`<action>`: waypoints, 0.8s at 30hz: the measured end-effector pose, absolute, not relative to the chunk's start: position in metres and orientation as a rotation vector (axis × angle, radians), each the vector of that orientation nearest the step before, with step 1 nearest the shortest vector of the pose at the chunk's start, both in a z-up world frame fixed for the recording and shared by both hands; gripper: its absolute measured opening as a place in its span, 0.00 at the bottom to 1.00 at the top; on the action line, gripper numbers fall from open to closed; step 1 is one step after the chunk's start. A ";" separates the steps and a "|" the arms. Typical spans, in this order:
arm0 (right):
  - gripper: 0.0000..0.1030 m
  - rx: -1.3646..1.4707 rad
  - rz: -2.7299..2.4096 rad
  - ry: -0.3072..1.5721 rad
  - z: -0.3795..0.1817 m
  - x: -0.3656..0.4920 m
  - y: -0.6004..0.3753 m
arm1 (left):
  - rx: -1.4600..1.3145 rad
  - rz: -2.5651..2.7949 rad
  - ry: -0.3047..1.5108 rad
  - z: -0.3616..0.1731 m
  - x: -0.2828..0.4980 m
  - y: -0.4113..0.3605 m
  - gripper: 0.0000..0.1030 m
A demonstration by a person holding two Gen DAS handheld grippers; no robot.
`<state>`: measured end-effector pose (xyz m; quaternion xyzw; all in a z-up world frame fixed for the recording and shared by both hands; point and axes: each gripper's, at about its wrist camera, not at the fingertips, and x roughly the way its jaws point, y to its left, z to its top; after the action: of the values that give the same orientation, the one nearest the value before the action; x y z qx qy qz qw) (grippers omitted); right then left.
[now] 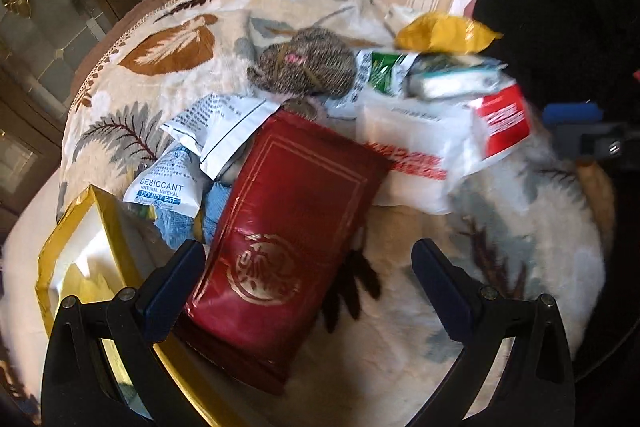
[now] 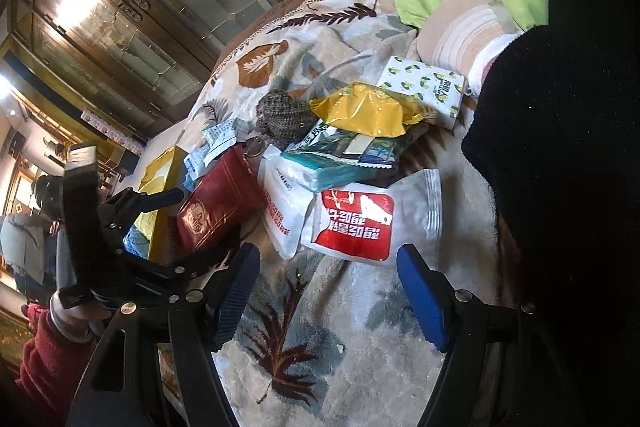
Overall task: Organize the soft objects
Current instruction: 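Move the left tool back to the pile and over the red foil pouch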
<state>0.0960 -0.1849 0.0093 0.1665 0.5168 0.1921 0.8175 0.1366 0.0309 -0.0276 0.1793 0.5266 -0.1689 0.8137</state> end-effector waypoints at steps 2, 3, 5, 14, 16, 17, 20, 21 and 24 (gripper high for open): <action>0.71 0.353 0.407 1.106 0.007 0.097 -0.185 | 0.391 -0.345 1.132 -0.034 0.140 0.034 1.00; 0.71 0.351 0.407 1.111 0.006 0.098 -0.184 | 0.391 -0.339 1.136 -0.036 0.141 0.035 1.00; 0.71 0.351 0.408 1.116 0.004 0.098 -0.183 | 0.404 -0.327 1.149 -0.043 0.144 0.036 1.00; 0.71 0.328 0.382 1.125 0.001 0.105 -0.181 | 0.459 -0.303 1.239 -0.059 0.148 0.031 1.00; 0.71 0.314 0.369 1.129 0.000 0.108 -0.179 | 0.432 -0.296 1.275 -0.061 0.152 0.034 1.00; 0.71 0.299 0.362 1.129 -0.001 0.109 -0.177 | 0.397 -0.293 1.310 -0.062 0.156 0.037 1.00; 0.71 0.273 0.342 1.128 -0.002 0.114 -0.175 | 0.380 -0.301 1.356 -0.065 0.159 0.039 1.00; 0.71 0.274 0.333 1.134 -0.003 0.115 -0.175 | 0.383 -0.298 1.359 -0.066 0.158 0.038 1.00; 0.72 0.295 0.283 1.173 -0.009 0.120 -0.179 | 0.384 -0.301 1.361 -0.065 0.156 0.038 1.00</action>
<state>0.1201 -0.1792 -0.0092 0.1383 0.5493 0.1325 0.8134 0.1558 0.0380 -0.0649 0.1759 0.6226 -0.1375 0.7500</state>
